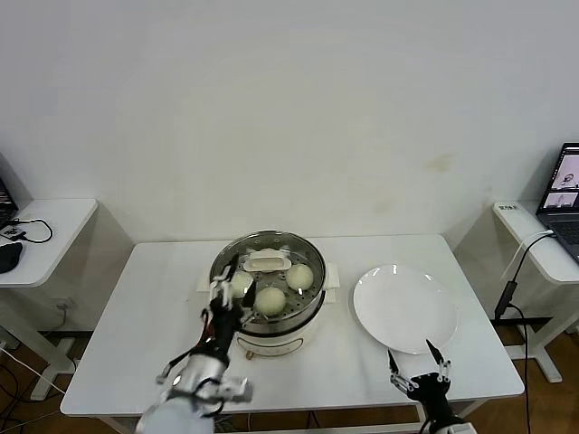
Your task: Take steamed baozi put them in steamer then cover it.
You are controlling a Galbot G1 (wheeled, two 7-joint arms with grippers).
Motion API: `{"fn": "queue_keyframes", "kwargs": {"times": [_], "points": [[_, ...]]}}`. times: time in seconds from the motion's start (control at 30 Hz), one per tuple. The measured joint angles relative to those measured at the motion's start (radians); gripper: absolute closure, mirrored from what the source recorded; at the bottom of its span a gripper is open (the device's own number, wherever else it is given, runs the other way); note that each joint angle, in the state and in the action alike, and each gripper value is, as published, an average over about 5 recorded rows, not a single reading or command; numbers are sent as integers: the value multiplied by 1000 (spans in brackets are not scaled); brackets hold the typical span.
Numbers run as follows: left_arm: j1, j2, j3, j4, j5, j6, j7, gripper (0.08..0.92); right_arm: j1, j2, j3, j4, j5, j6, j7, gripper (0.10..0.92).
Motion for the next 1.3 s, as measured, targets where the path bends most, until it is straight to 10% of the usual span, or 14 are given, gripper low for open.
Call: {"fn": "queue_keyframes", "kwargs": {"times": [0.6,1.3], "points": [[394,44,-240,-2,-1080,-285,-266,177,-73,-44,-22,63,45,-7,9,203],[533,23,-274,37,-1295,-350,-288,177,-125,-93,-46,128,127,-82,54,202]]}}
